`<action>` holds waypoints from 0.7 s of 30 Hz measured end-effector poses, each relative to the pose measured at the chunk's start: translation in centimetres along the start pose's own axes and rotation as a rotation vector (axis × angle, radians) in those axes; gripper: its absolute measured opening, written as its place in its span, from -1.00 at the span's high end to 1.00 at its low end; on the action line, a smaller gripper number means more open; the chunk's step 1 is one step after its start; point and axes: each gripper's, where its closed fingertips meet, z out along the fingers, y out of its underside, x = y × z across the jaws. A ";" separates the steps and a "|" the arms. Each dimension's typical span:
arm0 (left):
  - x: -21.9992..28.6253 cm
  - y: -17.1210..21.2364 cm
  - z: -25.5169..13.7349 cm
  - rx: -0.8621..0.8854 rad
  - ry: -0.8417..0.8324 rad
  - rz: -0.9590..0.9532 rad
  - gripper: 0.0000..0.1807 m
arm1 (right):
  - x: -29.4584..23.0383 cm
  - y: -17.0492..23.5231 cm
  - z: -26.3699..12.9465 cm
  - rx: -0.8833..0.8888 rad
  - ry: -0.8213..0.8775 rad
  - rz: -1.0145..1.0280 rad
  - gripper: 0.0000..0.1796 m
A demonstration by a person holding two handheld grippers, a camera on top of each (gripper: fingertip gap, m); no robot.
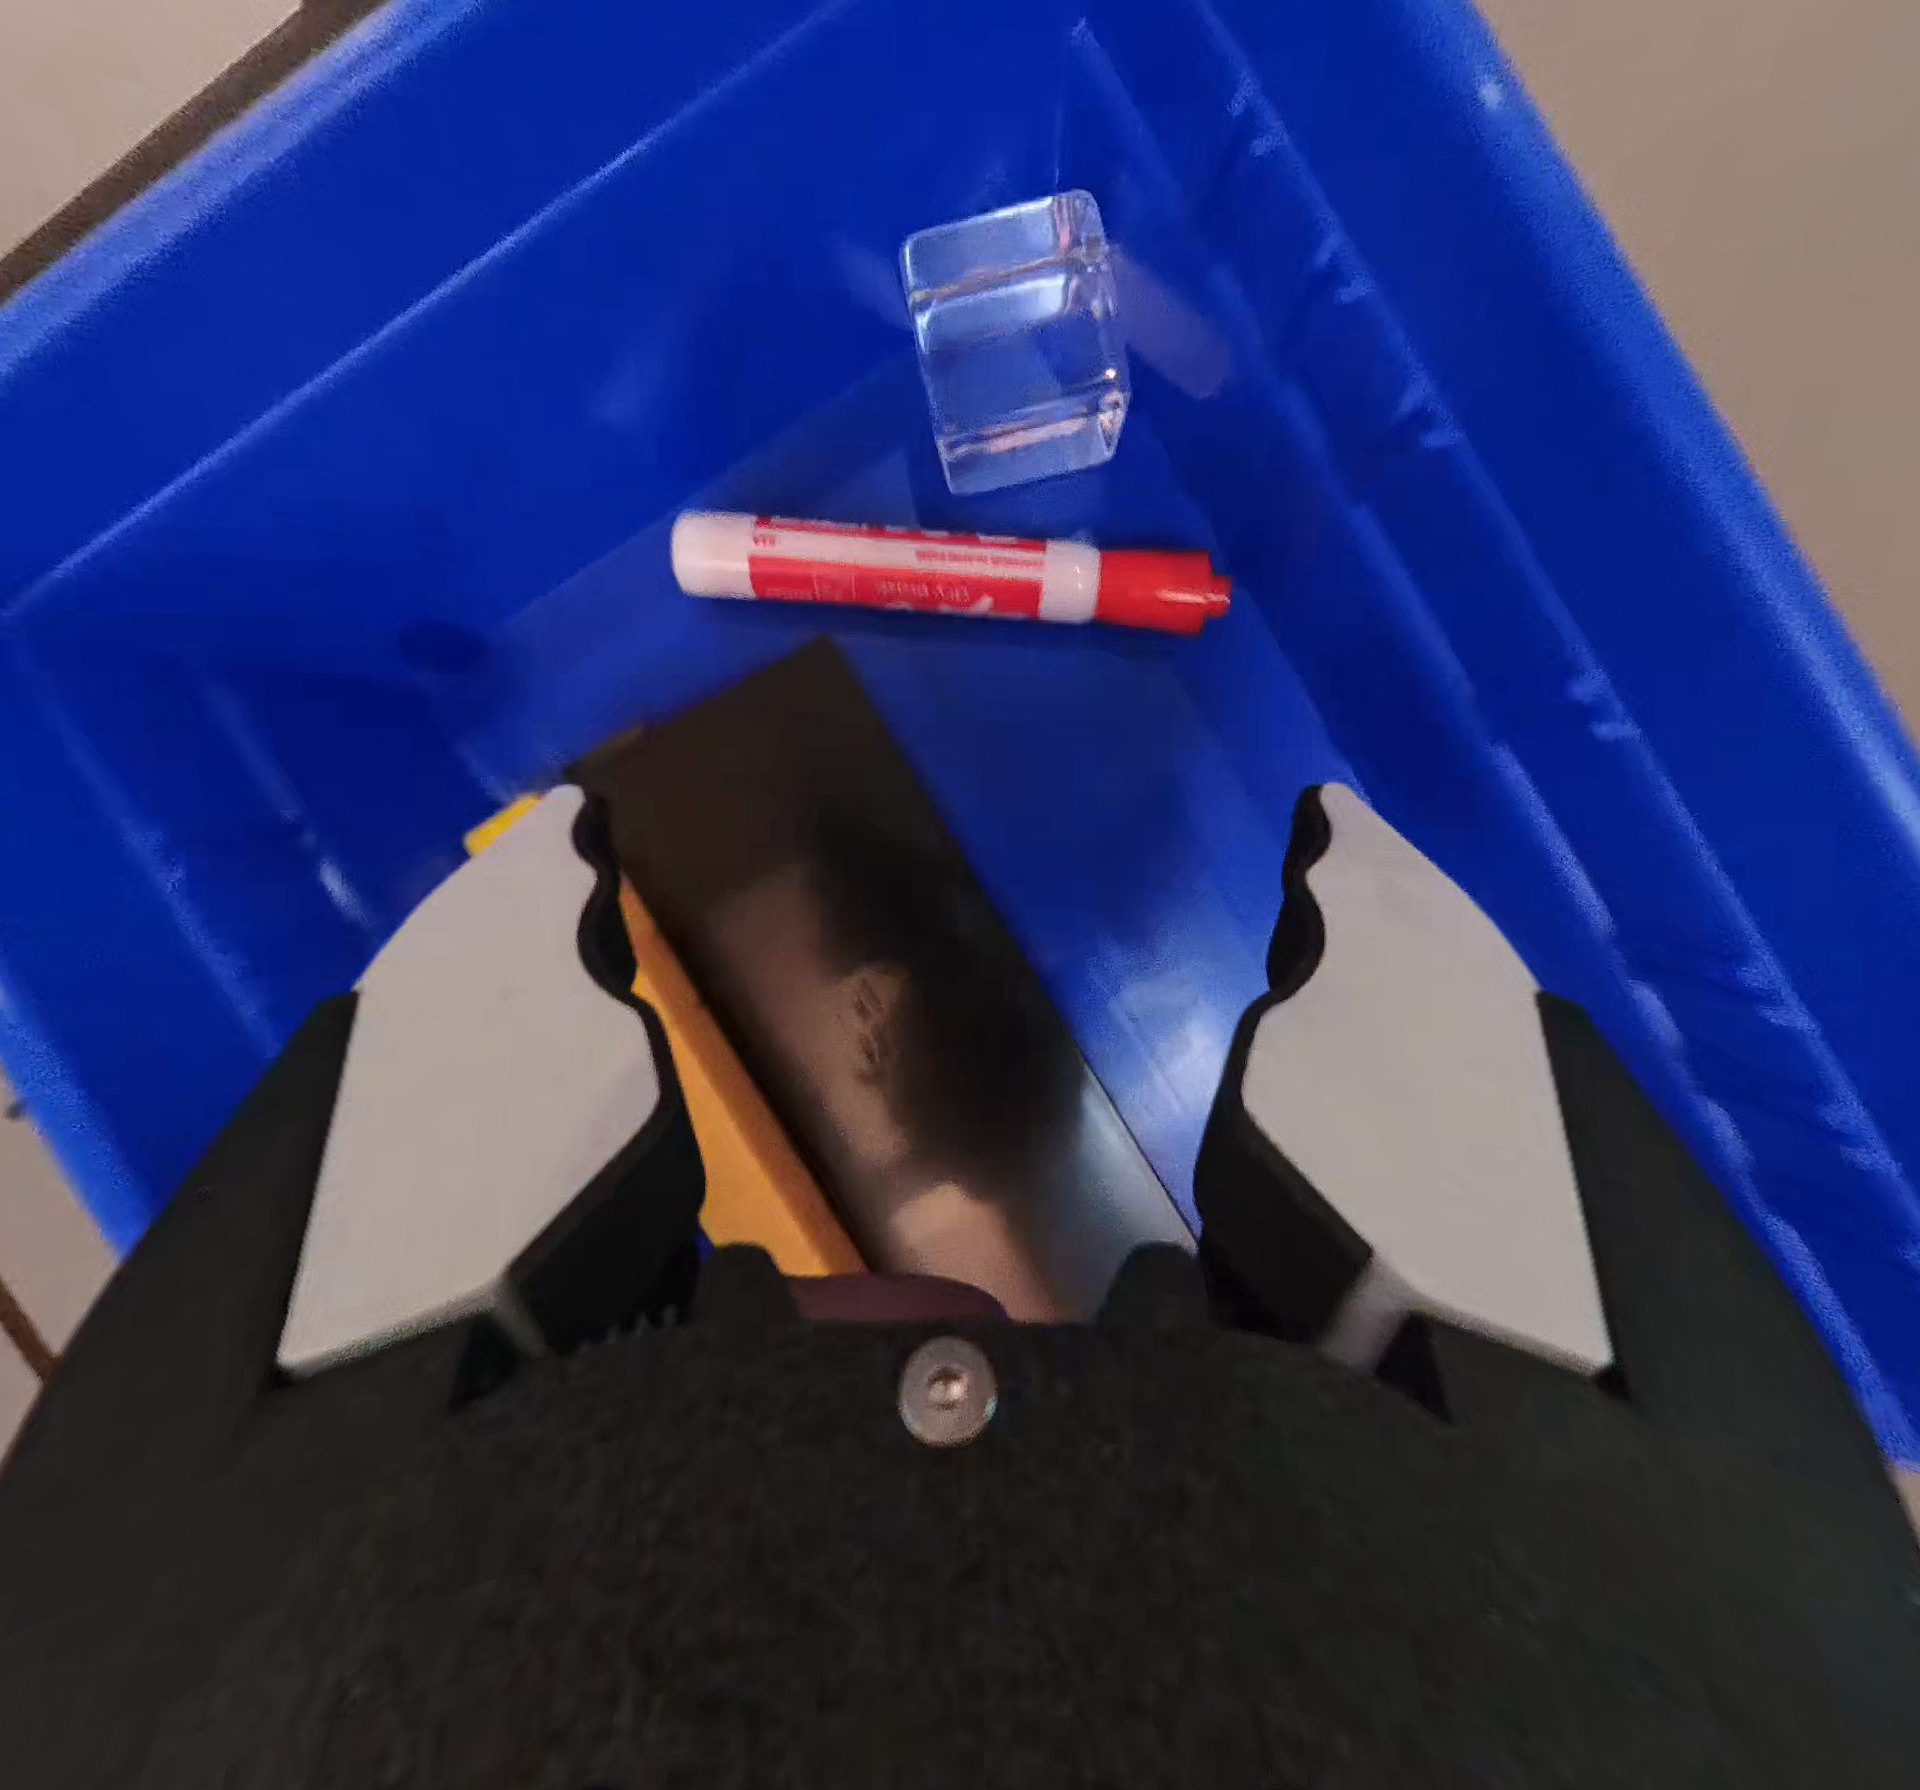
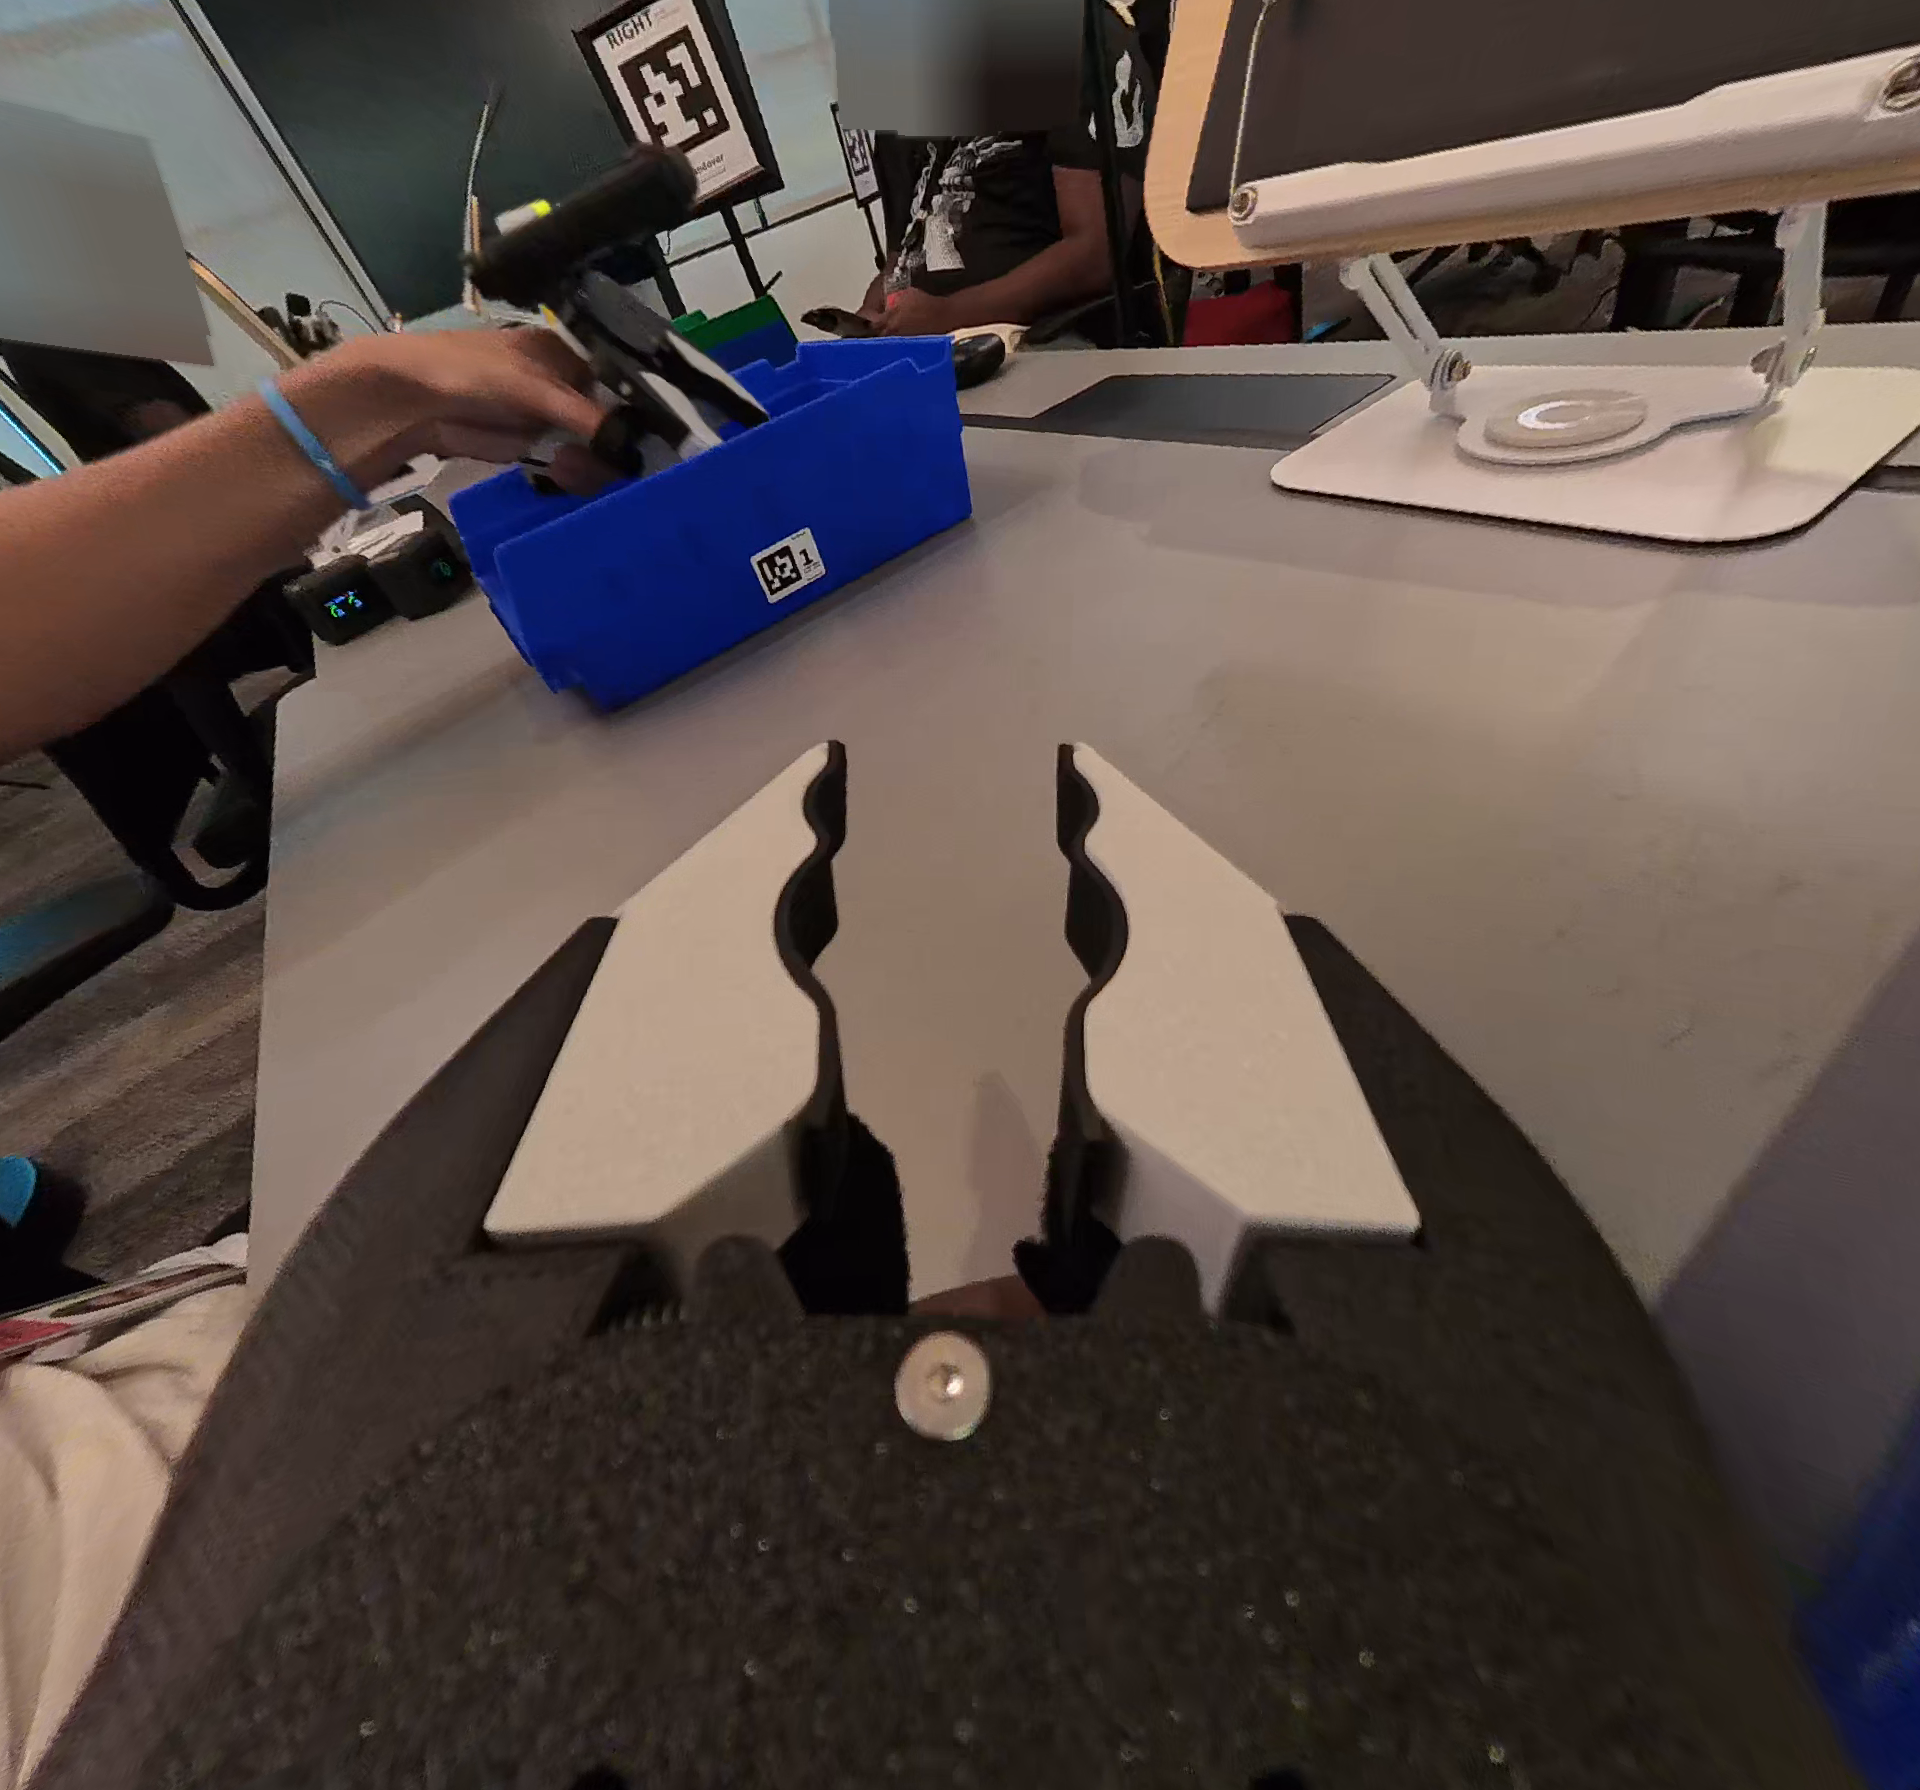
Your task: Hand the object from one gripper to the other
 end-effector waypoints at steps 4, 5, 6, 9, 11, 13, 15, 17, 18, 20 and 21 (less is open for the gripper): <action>-0.4 -0.9 2.6 -0.029 -0.001 0.022 -0.33 | 0.0 0.2 0.1 -0.010 -0.016 0.027 0.55; -0.4 -1.2 3.1 -0.022 0.019 0.011 -0.32 | 0.0 0.4 0.2 -0.020 -0.021 0.028 0.55; -0.3 -1.6 3.5 -0.011 0.045 0.003 -0.29 | -0.2 0.6 0.3 -0.029 -0.026 0.026 0.55; 0.1 -2.0 4.4 -0.001 0.116 -0.003 -0.29 | -0.8 1.1 0.6 -0.056 -0.050 0.016 0.55; 0.6 -2.1 4.8 -0.004 0.162 0.011 -0.30 | -1.2 1.6 0.8 -0.080 -0.071 0.017 0.55; 0.4 -2.6 5.2 0.014 0.151 0.019 -0.33 | -1.6 2.2 1.1 -0.108 -0.094 0.021 0.55; 0.2 -2.4 5.8 -0.017 0.124 0.019 -0.39 | -2.0 2.5 1.4 -0.123 -0.109 0.022 0.55; -0.2 -1.9 6.1 -0.037 0.081 0.052 -0.41 | -2.2 2.7 1.5 -0.135 -0.118 0.017 0.55; -0.3 -1.9 6.1 -0.036 0.073 0.054 -0.43 | -2.3 2.7 1.5 -0.137 -0.119 0.014 0.55; -0.5 -1.7 6.2 -0.034 0.064 0.042 -0.43 | -2.4 2.8 1.5 -0.141 -0.121 0.013 0.55; -0.6 -1.5 6.3 -0.039 0.066 0.035 -0.45 | -2.4 2.9 1.5 -0.142 -0.122 0.016 0.55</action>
